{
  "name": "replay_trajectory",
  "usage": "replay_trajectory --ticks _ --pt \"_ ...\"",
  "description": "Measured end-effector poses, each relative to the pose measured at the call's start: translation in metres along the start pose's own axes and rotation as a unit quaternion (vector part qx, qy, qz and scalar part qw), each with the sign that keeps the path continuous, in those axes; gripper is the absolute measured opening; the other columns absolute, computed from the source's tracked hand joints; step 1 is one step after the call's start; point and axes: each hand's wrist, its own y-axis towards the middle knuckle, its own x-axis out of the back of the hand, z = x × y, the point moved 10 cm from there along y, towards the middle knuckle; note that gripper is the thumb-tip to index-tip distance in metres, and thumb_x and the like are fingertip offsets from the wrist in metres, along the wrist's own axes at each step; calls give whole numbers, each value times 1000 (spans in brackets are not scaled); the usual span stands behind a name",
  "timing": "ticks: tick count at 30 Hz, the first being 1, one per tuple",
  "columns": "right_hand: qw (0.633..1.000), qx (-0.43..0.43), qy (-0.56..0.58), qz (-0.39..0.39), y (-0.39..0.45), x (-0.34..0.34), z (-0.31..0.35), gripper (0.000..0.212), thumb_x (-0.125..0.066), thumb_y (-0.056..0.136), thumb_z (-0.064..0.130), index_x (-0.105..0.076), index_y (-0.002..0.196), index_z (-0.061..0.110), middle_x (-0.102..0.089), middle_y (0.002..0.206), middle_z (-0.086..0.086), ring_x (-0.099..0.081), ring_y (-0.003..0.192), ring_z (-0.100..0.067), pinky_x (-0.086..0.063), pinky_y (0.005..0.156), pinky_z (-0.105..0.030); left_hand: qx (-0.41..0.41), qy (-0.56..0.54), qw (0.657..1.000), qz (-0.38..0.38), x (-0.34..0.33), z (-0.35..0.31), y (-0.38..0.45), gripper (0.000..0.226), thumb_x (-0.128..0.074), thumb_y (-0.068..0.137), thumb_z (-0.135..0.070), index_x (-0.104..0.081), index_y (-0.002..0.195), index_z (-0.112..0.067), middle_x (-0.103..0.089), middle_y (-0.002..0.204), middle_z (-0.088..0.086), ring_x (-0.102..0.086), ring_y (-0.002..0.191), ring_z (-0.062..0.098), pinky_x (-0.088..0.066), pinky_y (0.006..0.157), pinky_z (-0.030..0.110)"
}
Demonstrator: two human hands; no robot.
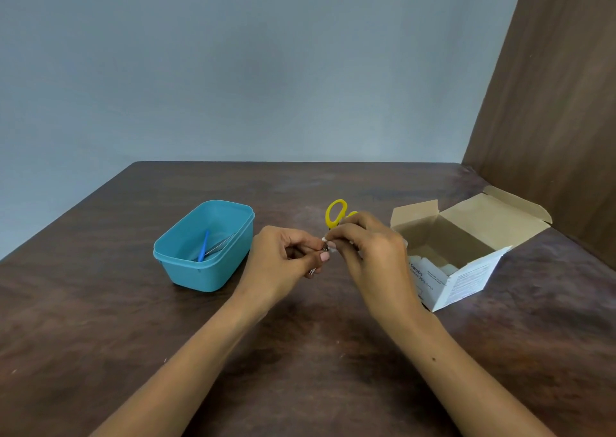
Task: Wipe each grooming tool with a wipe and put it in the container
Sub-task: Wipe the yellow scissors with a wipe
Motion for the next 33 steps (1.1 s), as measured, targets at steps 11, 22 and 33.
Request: replay_trajectory --ticks 11,22,33 --pt "983 -124 95 -92 3 30 -29 10 -68 83 6 -63 83 15 -66 78 6 -63 73 -9 -49 66 -18 92 -130 987 -14 1 10 -6 18 -75 72 2 -66 88 2 -68 63 14 -66 51 14 -55 52 22" --pt "943 -255 208 -44 -4 14 -55 25 -70 79 3 -68 77 28 -73 86 4 -67 78 -3 -55 76 -20 196 -242 950 1 -5 26 -10 15 -67 80 1 -66 95 -1 -75 80 13 -73 73 18 -59 61 23" --pt "947 -239 213 -36 -2 13 -55 15 -72 79 2 -68 83 16 -72 78 2 -71 71 -7 -57 72 -24 170 -191 967 24 -9 19 -12 17 -70 76 6 -68 91 -1 -74 77 15 -73 69 19 -58 62 23"
